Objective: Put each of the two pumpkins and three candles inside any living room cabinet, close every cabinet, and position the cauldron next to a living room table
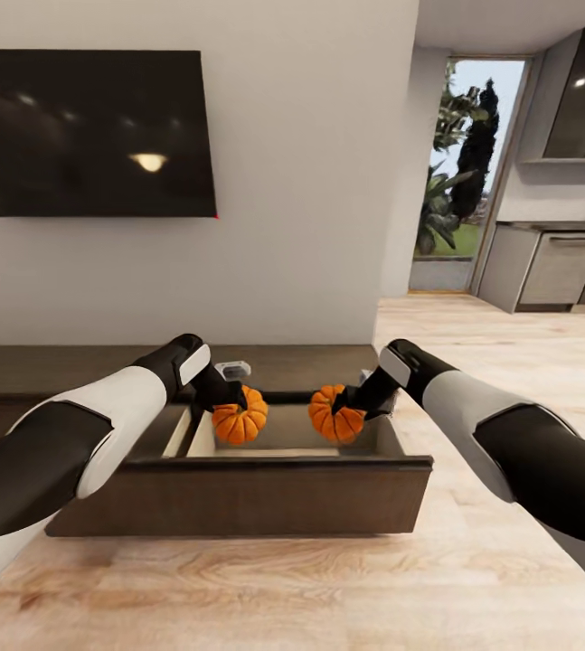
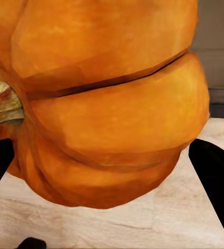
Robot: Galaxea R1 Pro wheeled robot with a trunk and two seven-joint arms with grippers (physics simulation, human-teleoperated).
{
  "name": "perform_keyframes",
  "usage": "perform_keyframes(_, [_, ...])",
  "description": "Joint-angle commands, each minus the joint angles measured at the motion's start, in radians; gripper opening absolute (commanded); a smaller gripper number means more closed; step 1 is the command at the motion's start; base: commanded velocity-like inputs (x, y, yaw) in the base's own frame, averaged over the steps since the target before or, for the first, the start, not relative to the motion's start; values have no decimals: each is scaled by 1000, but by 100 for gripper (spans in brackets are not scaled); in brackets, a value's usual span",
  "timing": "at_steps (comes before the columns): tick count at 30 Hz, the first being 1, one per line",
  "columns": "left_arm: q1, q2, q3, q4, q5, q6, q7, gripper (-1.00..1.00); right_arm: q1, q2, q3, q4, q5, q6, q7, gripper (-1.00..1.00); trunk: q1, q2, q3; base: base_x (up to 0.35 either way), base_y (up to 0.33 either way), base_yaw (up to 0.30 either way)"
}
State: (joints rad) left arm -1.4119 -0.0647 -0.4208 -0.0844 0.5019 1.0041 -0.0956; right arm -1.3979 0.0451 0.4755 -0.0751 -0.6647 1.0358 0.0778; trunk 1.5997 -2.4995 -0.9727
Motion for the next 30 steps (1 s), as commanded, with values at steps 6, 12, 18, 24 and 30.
perform_keyframes(6, [0, -1, -4, -1, 1, 2, -10, -100, -1, 4, 5, -1, -1, 3, 8, -100, 0, -1, -2, 322, -102, 102])
perform_keyframes(12, [1, -4, -4, 0, 2, 2, -10, -100, -1, 4, 5, -1, -1, 3, 8, -100, 0, -1, -2, 294, -214, 12])
perform_keyframes(18, [4, -19, -4, -1, 1, 2, -10, -100, 0, 4, 5, 0, -1, 1, 8, -100, 0, -1, -2, 117, -94, 0])
perform_keyframes(24, [6, -25, -4, -1, 1, 1, -9, -100, 14, 5, 5, 0, -2, -17, 9, -100, 0, -1, -2, 6, -5, 0])
perform_keyframes(30, [7, -27, -4, 0, 2, -20, -10, -100, 33, 38, 5, 1, -1, -81, 9, -100, 0, -1, -2, 0, 0, 0])
